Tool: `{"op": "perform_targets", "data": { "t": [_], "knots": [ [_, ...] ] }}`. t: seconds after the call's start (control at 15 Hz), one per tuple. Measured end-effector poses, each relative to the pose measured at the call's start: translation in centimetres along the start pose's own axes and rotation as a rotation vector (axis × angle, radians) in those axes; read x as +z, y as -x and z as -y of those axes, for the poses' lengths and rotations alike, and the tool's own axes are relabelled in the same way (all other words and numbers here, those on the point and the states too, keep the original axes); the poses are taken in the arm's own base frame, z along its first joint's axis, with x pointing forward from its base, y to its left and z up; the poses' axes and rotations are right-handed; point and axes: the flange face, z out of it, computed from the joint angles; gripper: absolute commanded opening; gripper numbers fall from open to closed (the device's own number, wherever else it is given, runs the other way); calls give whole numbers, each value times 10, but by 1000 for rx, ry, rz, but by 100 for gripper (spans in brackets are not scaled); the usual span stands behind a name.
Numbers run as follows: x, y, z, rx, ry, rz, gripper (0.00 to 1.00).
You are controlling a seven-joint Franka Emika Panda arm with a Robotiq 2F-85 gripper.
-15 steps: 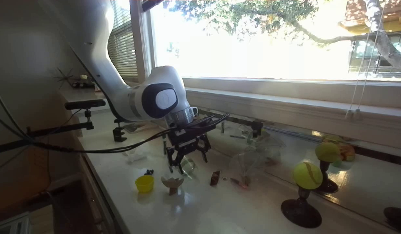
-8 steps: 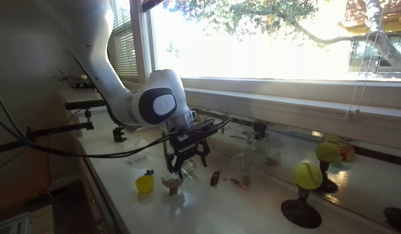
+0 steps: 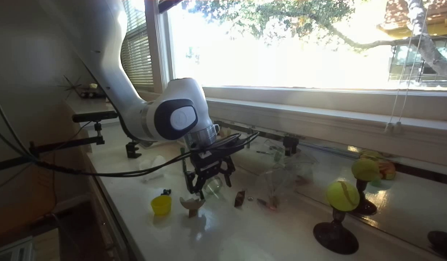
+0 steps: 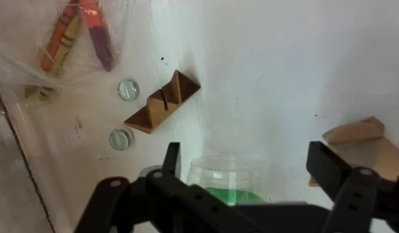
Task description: Put the cup upside down
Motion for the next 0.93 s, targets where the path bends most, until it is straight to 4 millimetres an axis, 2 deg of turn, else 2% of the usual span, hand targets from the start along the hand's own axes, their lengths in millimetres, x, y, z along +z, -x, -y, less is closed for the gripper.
{"op": "perform_targets", "data": {
  "t": [0.53,0.93],
  "knots": [
    [8,5,-2,81,10,-9,100],
    [6,9,-9,149,32,-15,100]
  ]
}}
